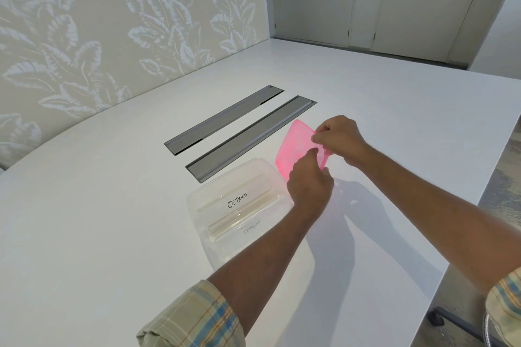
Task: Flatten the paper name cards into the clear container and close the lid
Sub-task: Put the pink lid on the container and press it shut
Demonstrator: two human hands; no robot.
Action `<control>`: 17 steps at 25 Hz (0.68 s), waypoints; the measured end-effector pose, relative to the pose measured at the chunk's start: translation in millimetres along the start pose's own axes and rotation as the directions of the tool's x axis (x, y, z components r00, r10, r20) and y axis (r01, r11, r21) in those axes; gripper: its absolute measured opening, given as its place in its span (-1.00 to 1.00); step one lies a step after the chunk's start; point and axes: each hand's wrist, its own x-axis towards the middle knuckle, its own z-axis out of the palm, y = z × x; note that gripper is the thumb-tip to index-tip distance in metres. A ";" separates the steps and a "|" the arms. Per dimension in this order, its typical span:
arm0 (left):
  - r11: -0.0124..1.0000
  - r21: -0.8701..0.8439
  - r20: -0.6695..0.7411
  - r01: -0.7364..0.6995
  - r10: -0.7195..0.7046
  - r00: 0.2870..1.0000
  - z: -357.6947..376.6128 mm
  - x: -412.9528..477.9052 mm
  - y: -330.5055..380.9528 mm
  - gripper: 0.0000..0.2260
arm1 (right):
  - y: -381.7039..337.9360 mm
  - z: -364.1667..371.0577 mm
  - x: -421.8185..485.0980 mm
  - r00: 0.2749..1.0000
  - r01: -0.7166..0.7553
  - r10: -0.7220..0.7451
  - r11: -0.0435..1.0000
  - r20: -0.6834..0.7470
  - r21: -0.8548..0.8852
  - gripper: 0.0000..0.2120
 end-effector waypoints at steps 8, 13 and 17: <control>0.960 -0.279 -0.176 -0.032 -0.018 0.984 -52.7 -4.9 -11.2 -0.86 | -38.4 17.0 -11.8 0.995 0.082 -0.091 0.975 0.037 0.205 -0.42; 0.835 -0.550 -0.181 0.018 -0.140 0.973 -98.2 -6.7 -30.7 -0.77 | -36.9 28.5 -12.3 0.995 0.094 -0.092 0.992 -0.026 0.087 -0.56; 0.656 -0.751 -0.137 0.066 -0.253 0.958 -136.3 -12.4 -58.1 -0.69 | -30.6 35.5 -14.3 0.999 -0.019 0.020 0.999 0.041 -0.032 -0.40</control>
